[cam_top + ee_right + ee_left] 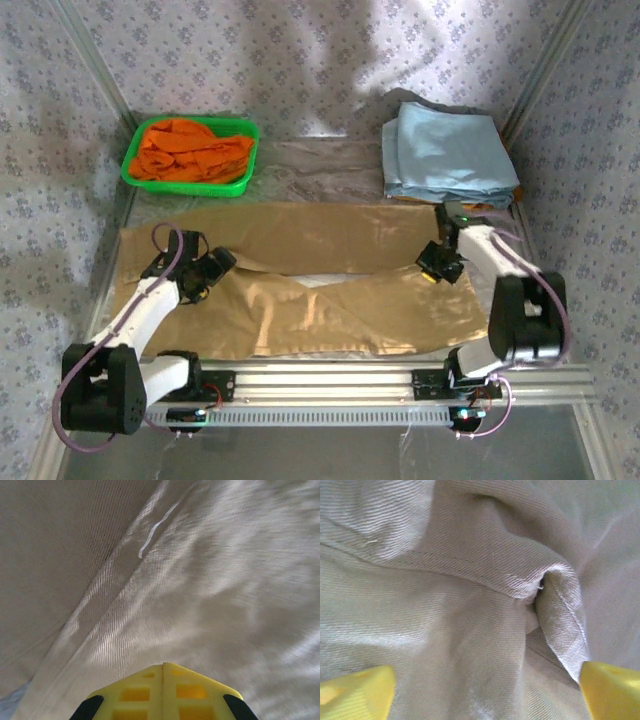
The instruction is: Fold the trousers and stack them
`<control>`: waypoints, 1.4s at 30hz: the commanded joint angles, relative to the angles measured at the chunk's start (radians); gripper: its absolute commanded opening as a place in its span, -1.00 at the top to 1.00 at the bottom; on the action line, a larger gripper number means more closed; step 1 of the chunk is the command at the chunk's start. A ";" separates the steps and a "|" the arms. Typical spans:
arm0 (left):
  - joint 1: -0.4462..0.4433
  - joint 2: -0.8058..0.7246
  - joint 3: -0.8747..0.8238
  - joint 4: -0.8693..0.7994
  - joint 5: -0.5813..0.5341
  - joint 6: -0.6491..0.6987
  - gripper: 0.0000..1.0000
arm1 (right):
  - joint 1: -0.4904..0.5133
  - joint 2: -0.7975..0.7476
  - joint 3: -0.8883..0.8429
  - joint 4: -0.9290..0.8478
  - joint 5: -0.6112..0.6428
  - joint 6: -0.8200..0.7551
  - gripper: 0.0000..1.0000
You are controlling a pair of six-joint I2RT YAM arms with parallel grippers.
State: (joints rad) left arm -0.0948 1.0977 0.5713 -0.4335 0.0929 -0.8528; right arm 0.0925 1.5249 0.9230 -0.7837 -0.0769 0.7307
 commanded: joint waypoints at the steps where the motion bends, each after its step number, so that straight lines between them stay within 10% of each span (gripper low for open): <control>1: 0.011 -0.036 -0.014 -0.066 -0.040 -0.018 -0.96 | 0.004 0.078 -0.008 0.023 0.073 0.038 1.00; 11: 0.012 0.009 0.017 -0.051 -0.057 -0.020 -0.97 | -0.131 -0.027 -0.257 0.060 -0.055 0.011 1.00; 35: 0.090 -0.034 -0.053 -0.164 -0.158 -0.089 -0.99 | -0.394 0.066 -0.145 0.105 -0.109 -0.148 1.00; 42: 0.161 0.068 0.042 -0.172 -0.171 -0.033 -0.99 | -0.264 -0.003 0.002 0.108 -0.087 -0.116 1.00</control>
State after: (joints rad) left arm 0.0528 1.1454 0.5339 -0.5671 -0.0544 -0.9131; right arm -0.2352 1.5497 0.8406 -0.6998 -0.2317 0.6098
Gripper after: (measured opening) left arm 0.994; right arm 0.066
